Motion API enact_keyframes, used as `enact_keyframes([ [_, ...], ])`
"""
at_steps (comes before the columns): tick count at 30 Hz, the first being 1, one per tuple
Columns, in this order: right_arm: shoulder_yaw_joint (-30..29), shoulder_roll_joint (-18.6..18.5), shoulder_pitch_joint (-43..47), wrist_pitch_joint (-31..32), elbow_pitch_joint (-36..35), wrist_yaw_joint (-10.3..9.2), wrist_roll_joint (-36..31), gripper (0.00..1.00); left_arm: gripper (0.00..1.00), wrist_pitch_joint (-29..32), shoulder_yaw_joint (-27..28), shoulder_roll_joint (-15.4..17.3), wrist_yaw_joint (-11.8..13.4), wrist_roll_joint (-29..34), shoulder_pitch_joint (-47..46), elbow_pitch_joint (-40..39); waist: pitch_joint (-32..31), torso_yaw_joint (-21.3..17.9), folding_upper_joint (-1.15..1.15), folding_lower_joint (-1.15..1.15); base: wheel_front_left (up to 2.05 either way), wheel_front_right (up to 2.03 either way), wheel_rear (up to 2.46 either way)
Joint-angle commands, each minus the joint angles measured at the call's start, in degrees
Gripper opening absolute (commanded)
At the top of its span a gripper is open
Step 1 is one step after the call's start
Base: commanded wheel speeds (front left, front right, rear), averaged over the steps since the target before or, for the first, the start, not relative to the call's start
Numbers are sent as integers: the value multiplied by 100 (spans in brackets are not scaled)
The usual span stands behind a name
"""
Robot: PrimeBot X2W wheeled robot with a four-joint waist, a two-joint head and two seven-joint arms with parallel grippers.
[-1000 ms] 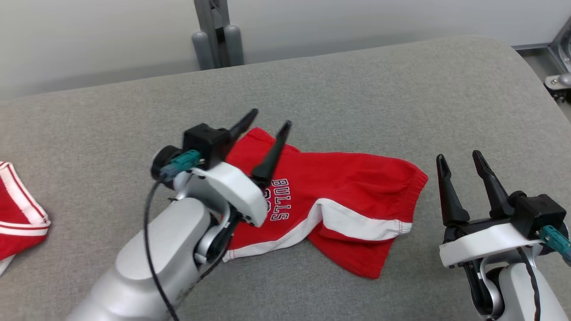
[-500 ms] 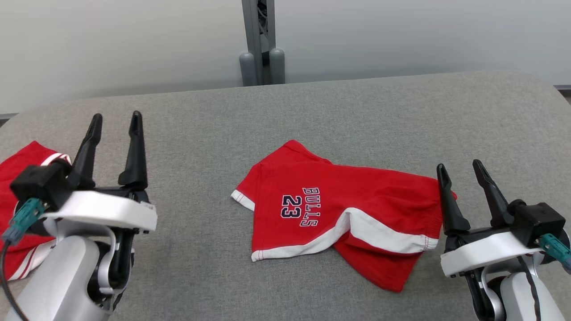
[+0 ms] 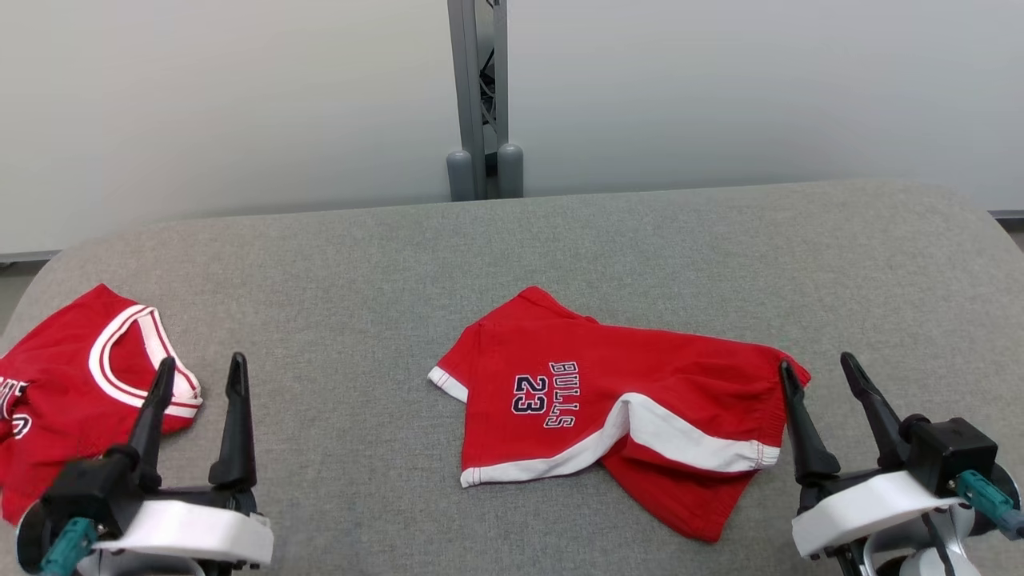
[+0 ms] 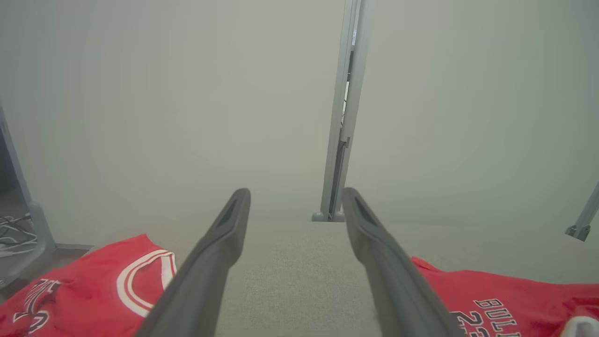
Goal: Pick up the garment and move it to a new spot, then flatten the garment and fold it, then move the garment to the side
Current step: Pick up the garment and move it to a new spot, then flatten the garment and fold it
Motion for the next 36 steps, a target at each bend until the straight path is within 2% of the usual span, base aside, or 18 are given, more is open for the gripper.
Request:
enact_keyframes([
  [1, -16, -30, 110, 40, -50, -2, -49, 100, 100, -16, -34, 47, 47, 113, 113, 9, -55, -8, 0, 0, 0, 0, 0],
  [15, -89, -29, 825, 350, -481, -2, -135, 100, 100, 198, -326, 129, 322, 412, 643, -148, -181, 1, 0, 0, 0, 0, 0],
  [26, -98, -29, 801, 453, -604, -2, -94, 100, 100, 341, -421, 116, 413, 433, 609, -268, -172, 35, 0, 0, 0, 0, 0],
  [31, -18, -29, 743, 620, -542, -2, -146, 100, 100, 788, -657, 53, 239, 244, 458, -283, -119, 69, 0, 0, 0, 0, 0],
  [36, 92, -30, 761, 972, -361, -2, -176, 100, 100, 1516, -1200, -129, -154, -17, 271, -87, 9, 12, 0, 0, 0, 0, 0],
])
